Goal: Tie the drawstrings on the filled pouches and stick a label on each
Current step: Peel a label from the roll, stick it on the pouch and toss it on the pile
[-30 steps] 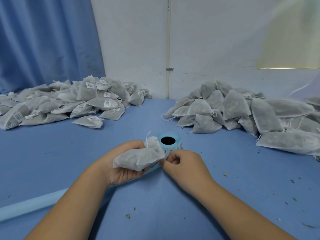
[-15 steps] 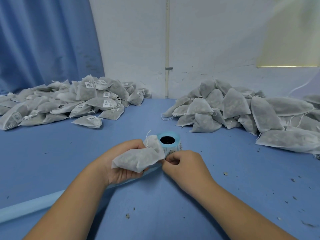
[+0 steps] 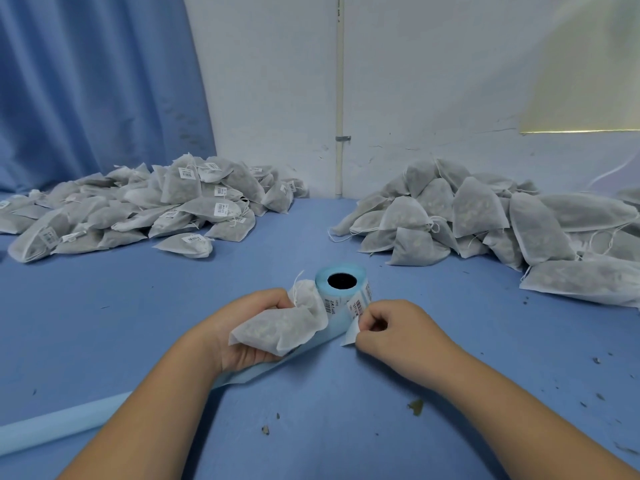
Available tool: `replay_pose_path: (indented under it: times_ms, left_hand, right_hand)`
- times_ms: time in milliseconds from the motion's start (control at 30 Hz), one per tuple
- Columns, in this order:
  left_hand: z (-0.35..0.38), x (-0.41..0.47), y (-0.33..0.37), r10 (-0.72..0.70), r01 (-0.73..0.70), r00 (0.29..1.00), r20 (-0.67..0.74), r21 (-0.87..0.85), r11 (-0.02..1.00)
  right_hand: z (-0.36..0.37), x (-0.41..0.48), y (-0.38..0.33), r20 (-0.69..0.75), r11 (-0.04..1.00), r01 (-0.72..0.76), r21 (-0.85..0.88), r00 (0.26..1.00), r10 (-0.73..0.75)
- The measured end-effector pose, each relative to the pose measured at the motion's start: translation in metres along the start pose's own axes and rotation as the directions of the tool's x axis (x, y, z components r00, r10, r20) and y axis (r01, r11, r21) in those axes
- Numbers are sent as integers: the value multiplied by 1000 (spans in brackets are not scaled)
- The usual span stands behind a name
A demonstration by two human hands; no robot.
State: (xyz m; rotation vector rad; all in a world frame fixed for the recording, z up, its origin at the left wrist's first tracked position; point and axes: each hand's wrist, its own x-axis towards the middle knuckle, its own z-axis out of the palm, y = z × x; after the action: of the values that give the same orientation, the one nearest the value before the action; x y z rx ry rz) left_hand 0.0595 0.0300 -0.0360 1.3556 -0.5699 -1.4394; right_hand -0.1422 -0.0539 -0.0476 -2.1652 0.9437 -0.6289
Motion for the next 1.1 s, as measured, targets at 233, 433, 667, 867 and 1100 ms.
replay_pose_path:
  times_ms: [233,433,667,867,1100]
  left_hand:
    - [-3,5,0,38,-38,999,0,-55,998]
    - [15,-10,3,346,-345,938,-4,47,937]
    - [61,-31,-14,517,-406,844,-141,461,789]
    - [77,-31,-26,669,-461,726,-159,610,645]
    - [87,-37,-29,679,-490,720,-145,587,645]
  right_hand:
    - [-15,0,2,72,999,9,-47,997,-6]
    - [-51,-12,-12,-130,981,-15,192,991,41]
    - [-51,-50,-32,-349,928,155,340,937,-29]
    - [-30,-57,-31,-453,986,148,-71,876,-164]
    - [-14,-58,-32,-425,965,181,-188,871,-246]
